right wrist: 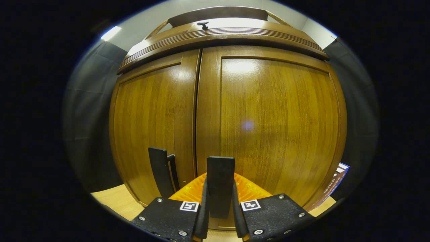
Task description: Open the right door of the double-door shoe cabinet with the right hand, and open the left door with the left hand.
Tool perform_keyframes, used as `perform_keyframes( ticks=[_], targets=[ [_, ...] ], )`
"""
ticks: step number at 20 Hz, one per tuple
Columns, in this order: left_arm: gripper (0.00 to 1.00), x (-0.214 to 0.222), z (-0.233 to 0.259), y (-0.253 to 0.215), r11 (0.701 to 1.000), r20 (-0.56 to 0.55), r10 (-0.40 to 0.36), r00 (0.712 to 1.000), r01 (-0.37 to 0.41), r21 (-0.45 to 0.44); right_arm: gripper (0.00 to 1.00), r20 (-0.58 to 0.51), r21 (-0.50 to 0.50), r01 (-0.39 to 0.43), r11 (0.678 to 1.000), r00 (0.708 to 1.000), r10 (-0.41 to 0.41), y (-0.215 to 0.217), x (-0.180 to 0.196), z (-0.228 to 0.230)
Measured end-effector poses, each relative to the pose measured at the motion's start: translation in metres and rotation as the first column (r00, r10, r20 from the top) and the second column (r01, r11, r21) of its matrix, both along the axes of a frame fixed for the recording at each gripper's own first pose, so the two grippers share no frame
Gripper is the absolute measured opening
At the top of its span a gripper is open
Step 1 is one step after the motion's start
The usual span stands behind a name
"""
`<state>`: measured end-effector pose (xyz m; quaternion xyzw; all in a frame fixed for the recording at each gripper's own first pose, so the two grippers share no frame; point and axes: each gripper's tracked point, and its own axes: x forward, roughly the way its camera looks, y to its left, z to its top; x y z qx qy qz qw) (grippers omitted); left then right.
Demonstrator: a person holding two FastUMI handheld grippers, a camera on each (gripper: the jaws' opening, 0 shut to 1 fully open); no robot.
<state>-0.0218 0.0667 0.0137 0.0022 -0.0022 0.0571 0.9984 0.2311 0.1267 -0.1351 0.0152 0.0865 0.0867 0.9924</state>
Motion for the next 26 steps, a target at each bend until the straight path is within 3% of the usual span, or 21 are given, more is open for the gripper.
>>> perform_keyframes(
  ticks=[1,2,7,14,26],
  targets=[
    [0.95,-0.003,-0.001,0.001,1.000,-0.004,0.001,1.000,-0.001,-0.004,0.31,-0.009,0.003,-0.001,1.000,1.000,0.001,0.000,-0.001,-0.001],
    [0.96,-0.005,-0.001,0.001,1.000,-0.006,0.003,1.000,-0.003,-0.007,0.30,-0.015,0.013,0.001,1.000,1.000,-0.001,-0.001,-0.002,-0.002],
    [0.96,-0.014,0.000,0.007,1.000,-0.014,0.025,1.000,-0.025,-0.004,0.27,-0.019,0.037,-0.019,0.999,1.000,0.020,0.000,-0.011,0.003],
    [0.95,-0.019,-0.001,0.000,0.999,-0.025,0.028,0.999,-0.027,0.018,0.28,-0.025,0.062,-0.069,0.996,0.997,0.070,-0.013,-0.063,0.007],
    [0.95,-0.005,-0.010,-0.067,0.993,-0.045,-0.112,0.993,0.113,0.016,0.27,-0.041,0.084,-0.079,0.993,0.996,0.082,-0.058,-0.135,0.016]
  ],
)
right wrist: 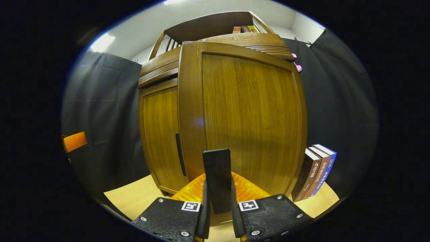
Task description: Open the right door of the double-door shoe cabinet with the right hand, and open the left door with the left hand.
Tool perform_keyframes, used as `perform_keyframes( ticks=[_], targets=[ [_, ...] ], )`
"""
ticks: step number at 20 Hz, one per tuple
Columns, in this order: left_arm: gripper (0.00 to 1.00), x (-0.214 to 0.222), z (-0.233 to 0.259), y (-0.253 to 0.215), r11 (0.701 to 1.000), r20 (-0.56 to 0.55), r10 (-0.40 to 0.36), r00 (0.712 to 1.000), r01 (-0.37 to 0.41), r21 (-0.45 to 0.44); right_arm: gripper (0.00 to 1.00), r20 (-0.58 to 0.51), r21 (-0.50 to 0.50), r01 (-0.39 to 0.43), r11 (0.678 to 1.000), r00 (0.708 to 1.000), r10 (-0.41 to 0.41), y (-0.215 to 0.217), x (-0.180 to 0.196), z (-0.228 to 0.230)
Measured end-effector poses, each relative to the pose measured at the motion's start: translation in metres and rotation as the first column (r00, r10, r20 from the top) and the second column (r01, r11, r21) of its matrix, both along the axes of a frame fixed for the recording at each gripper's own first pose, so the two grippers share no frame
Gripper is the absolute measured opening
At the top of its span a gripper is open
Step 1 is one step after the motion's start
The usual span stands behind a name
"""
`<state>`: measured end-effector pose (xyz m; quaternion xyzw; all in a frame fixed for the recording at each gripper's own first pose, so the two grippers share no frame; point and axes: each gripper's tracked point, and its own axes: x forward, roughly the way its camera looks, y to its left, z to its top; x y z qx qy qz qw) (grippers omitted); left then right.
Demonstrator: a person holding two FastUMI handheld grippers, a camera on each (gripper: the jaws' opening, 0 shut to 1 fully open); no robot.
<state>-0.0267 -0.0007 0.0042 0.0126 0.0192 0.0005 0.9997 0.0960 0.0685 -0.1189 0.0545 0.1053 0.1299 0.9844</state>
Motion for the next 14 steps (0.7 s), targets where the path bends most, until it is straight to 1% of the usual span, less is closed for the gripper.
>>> perform_keyframes(
  ticks=[4,5,9,12,14],
  targets=[
    [0.95,0.006,-0.002,-0.023,0.999,0.005,-0.047,0.999,0.047,0.018,0.27,-0.010,-0.011,0.018,1.000,1.000,-0.018,-0.022,-0.024,0.002],
    [0.96,0.007,-0.002,-0.029,0.998,0.007,-0.056,0.998,0.056,0.023,0.27,-0.014,-0.014,0.024,1.000,1.000,-0.024,-0.028,-0.030,0.003],
    [0.95,0.012,-0.006,-0.053,0.995,0.018,-0.095,0.995,0.095,0.026,0.26,-0.030,-0.017,0.043,0.999,0.999,-0.043,-0.053,-0.046,0.004],
    [0.95,0.016,-0.014,-0.067,0.993,0.010,-0.118,0.993,0.118,0.024,0.26,-0.030,-0.052,0.072,0.996,0.997,-0.074,-0.074,-0.057,0.005],
    [0.95,0.017,-0.021,-0.075,0.991,-0.002,-0.130,0.992,0.130,0.014,0.23,-0.032,-0.075,0.096,0.993,0.995,-0.098,-0.090,-0.063,0.004]
  ],
)
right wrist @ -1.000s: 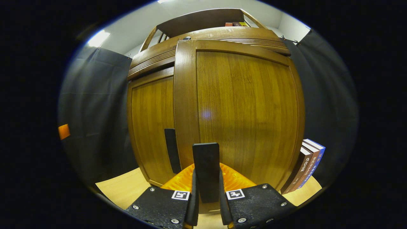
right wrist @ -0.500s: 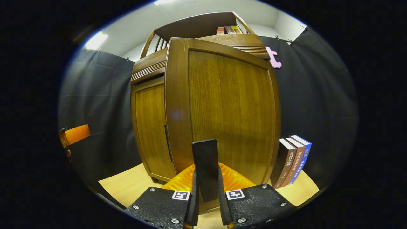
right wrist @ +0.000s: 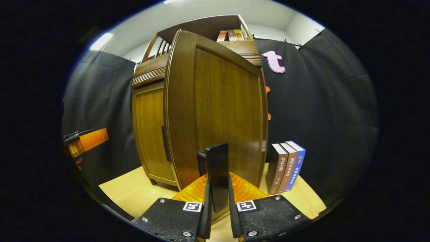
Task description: Open the right door of the double-door shoe cabinet with the right hand, and open the left door with the left hand.
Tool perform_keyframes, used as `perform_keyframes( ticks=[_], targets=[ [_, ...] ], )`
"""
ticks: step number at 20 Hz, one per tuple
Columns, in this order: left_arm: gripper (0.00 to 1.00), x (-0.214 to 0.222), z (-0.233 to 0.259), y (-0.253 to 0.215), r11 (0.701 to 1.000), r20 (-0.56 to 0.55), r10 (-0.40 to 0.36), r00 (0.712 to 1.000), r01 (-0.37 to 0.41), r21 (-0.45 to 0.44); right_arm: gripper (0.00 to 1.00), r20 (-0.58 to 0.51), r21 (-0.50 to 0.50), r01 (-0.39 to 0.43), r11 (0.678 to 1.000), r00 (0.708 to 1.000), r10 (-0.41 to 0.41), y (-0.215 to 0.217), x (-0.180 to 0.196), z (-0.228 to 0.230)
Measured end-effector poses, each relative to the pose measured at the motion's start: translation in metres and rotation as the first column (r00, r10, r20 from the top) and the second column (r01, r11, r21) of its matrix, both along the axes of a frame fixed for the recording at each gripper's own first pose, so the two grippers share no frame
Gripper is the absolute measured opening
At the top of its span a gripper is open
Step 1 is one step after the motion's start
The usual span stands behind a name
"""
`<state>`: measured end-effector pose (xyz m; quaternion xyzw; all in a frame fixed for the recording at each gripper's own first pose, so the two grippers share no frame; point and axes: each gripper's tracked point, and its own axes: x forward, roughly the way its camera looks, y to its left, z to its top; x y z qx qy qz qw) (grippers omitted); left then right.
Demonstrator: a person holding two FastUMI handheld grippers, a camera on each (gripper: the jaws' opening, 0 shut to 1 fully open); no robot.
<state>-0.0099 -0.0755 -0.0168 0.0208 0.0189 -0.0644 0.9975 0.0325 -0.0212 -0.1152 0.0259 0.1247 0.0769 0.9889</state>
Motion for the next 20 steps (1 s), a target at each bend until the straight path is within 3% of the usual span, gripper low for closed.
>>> perform_keyframes(
  ticks=[2,3,4,5,18,20],
  targets=[
    [0.96,0.002,-0.001,-0.007,1.000,-0.002,-0.011,1.000,0.011,-0.009,0.21,0.003,-0.008,0.021,1.000,1.000,-0.021,-0.011,-0.003,0.001],
    [0.96,0.003,-0.001,-0.010,1.000,0.001,-0.016,1.000,0.016,-0.008,0.11,0.008,-0.009,0.035,0.999,0.999,-0.035,-0.015,-0.005,0.001],
    [0.96,0.006,-0.002,-0.012,1.000,0.005,-0.018,1.000,0.018,-0.003,0.18,0.011,-0.015,0.044,0.999,0.999,-0.044,-0.018,-0.006,0.001],
    [0.96,0.006,-0.003,-0.013,1.000,0.006,-0.016,1.000,0.016,0.003,0.18,0.014,-0.021,0.052,0.998,0.999,-0.051,-0.021,-0.007,0.001],
    [0.95,0.007,-0.007,-0.013,1.000,0.001,-0.016,1.000,0.016,0.005,0.08,0.027,-0.096,0.171,0.981,0.985,-0.169,-0.093,-0.017,-0.001],
    [0.95,0.006,-0.006,-0.013,1.000,-0.001,-0.017,1.000,0.017,0.002,0.05,0.023,-0.057,0.170,0.984,0.985,-0.169,-0.099,-0.019,0.000]
  ],
)
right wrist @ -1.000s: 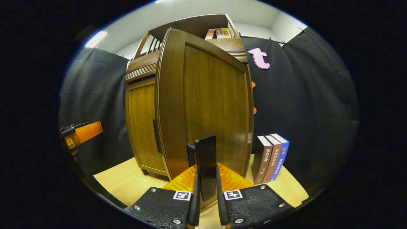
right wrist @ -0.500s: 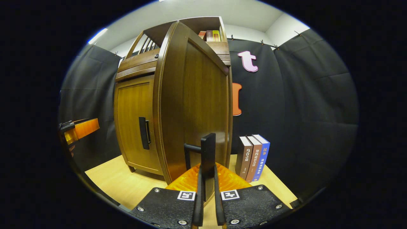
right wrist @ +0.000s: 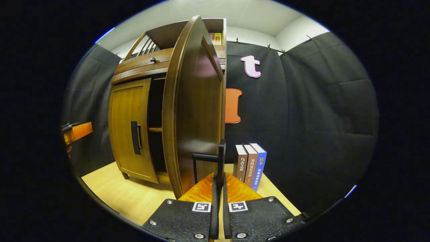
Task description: Open the right door of the double-door shoe cabinet with the right hand, and open the left door with the left hand.
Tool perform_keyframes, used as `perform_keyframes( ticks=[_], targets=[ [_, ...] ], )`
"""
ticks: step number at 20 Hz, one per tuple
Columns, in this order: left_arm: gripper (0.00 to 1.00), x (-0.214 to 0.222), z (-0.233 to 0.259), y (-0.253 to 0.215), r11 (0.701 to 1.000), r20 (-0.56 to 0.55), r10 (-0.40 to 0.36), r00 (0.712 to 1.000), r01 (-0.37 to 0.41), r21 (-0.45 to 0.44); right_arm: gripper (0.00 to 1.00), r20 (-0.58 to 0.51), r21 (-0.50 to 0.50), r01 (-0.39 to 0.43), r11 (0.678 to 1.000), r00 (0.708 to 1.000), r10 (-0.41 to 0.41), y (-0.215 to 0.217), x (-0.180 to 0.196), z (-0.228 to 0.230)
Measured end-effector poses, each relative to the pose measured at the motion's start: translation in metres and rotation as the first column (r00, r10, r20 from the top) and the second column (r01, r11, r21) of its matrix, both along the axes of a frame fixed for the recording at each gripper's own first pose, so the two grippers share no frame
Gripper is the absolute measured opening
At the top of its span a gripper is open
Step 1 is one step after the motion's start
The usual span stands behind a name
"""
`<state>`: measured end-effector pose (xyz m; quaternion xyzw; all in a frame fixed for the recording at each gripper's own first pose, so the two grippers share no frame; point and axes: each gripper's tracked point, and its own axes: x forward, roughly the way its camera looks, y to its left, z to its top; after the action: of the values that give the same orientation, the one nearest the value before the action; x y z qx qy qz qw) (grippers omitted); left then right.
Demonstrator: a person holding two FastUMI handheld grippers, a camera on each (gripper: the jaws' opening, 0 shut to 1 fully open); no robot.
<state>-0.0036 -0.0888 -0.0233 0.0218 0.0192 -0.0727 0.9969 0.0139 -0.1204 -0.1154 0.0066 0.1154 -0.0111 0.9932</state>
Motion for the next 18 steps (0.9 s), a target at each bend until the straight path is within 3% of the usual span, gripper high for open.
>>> perform_keyframes(
  ticks=[1,2,3,15,18],
  targets=[
    [0.95,0.000,0.001,0.000,1.000,0.001,0.000,1.000,0.000,0.002,0.05,0.001,0.007,-0.006,1.000,1.000,0.006,-0.006,0.001,0.000],
    [0.95,0.000,0.001,0.001,1.000,0.005,0.003,1.000,-0.003,0.005,0.14,0.006,0.016,-0.014,1.000,1.000,0.014,-0.013,0.001,0.000],
    [0.95,0.000,0.002,0.002,1.000,0.009,0.006,1.000,-0.006,0.008,0.03,0.010,0.026,-0.026,0.999,1.000,0.026,-0.018,0.001,0.000],
    [0.95,-0.008,-0.001,0.022,0.999,0.011,0.050,0.999,-0.050,0.000,0.01,0.094,0.102,-0.193,0.976,0.978,0.184,-0.071,0.010,-0.001],
    [0.95,-0.012,0.000,0.024,0.998,0.016,0.056,0.998,-0.056,-0.002,0.02,0.089,0.101,-0.190,0.977,0.979,0.182,-0.070,0.007,-0.001]
  ],
)
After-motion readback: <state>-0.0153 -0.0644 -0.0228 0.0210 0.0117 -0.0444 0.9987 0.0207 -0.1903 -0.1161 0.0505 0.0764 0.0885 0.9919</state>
